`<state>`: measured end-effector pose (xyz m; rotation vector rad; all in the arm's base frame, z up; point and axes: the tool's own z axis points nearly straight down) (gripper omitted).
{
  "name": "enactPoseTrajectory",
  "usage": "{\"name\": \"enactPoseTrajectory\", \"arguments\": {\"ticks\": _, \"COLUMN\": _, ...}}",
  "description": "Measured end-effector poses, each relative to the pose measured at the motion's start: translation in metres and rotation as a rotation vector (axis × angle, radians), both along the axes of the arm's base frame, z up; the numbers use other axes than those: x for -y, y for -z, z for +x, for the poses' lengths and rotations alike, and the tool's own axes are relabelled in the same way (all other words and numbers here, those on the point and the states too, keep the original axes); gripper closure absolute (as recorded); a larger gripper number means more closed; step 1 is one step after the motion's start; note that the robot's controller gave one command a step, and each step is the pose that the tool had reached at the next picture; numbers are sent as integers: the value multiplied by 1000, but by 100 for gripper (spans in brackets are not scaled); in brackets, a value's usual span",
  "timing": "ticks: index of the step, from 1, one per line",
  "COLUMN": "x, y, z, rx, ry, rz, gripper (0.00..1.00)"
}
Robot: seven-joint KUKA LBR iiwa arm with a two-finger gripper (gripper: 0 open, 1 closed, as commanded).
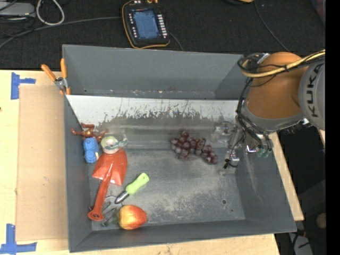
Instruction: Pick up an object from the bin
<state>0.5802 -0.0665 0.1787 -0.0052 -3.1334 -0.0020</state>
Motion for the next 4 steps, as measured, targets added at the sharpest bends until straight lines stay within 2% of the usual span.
{"name": "enactPoseTrajectory", "arguments": {"ticks": 1, "x": -1, "y": -4, "z": 2, "rx": 7, "ry": -3, "rz": -1, "gripper": 0}}
{"name": "enactPoseTrajectory", "arguments": {"ticks": 2, "x": -20, "y": 110, "z": 36, "rx": 13, "ry": 38, "rz": 0, "gripper": 0}}
{"name": "enactPoseTrajectory", "arguments": {"ticks": 3, "x": -23, "y": 48, "z": 26, "rx": 16, "ry": 219, "rz": -1, "gripper": 0}}
{"name": "enactPoseTrajectory", "arguments": {"ticks": 4, "x": -38, "y": 80, "z": 31, "rx": 10, "ry": 109, "rz": 0, "gripper": 0}}
